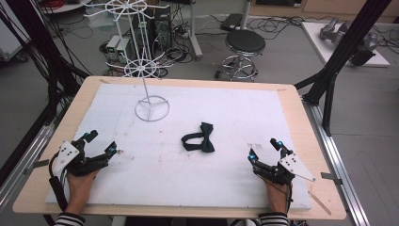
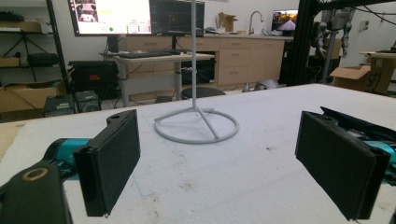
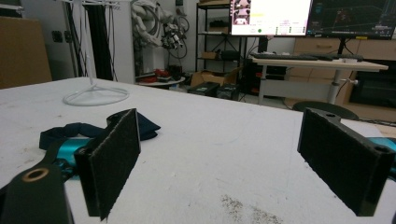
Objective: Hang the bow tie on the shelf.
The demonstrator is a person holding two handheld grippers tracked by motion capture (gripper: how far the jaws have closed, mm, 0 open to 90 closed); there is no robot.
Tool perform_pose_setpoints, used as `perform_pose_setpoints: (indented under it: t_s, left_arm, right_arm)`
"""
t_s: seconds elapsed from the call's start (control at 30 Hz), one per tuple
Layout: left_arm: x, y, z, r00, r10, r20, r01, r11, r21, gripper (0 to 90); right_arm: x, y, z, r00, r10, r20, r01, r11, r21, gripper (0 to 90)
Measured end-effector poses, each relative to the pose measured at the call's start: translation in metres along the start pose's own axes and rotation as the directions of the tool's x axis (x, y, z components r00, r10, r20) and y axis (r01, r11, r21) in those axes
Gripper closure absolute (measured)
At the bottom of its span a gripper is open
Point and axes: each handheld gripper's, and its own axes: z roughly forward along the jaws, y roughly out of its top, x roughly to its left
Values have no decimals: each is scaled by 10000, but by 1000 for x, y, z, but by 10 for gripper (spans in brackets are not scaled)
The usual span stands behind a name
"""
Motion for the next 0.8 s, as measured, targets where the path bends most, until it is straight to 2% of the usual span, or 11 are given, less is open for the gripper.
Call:
perform_pose_setpoints:
  t_s: [0.2, 0.37, 0.43, 0.53, 0.57, 0.63, 0.8]
  left_arm:
    - [0, 0, 0, 10000, 66, 11, -66, 10000, -8, 145]
    - [0, 0, 0, 10000, 18, -1, -18, 10000, -4, 145]
    - [0, 0, 0, 10000, 19, 1, -19, 10000, 2, 145]
    - [0, 0, 0, 10000, 29, 5, -29, 10000, -11, 145]
    - [0, 0, 0, 10000, 83, 2, -83, 10000, -24, 145]
    - [-1, 0, 0, 10000, 100, -1, -100, 9999, -40, 145]
    - [0, 0, 0, 10000, 76, -1, -76, 10000, -32, 145]
  right_arm:
    - [0, 1, 2, 10000, -52, 54, 51, 9999, 130, 124]
    - [1, 4, 7, 10000, -34, 44, 30, 9967, 815, 123]
    - [1, 5, 9, 10000, 82, -12, -81, 9953, 963, 123]
    - [1, 7, 10, 10000, 1, -16, 0, 9941, 1089, 123]
    - [2, 13, 11, 10000, 28, -79, -17, 9914, 1306, 124]
    - [2, 14, 12, 10000, 1, -97, 12, 9912, 1320, 123]
    - [8, 38, 22, 9978, -172, -643, 293, 9810, 1918, 123]
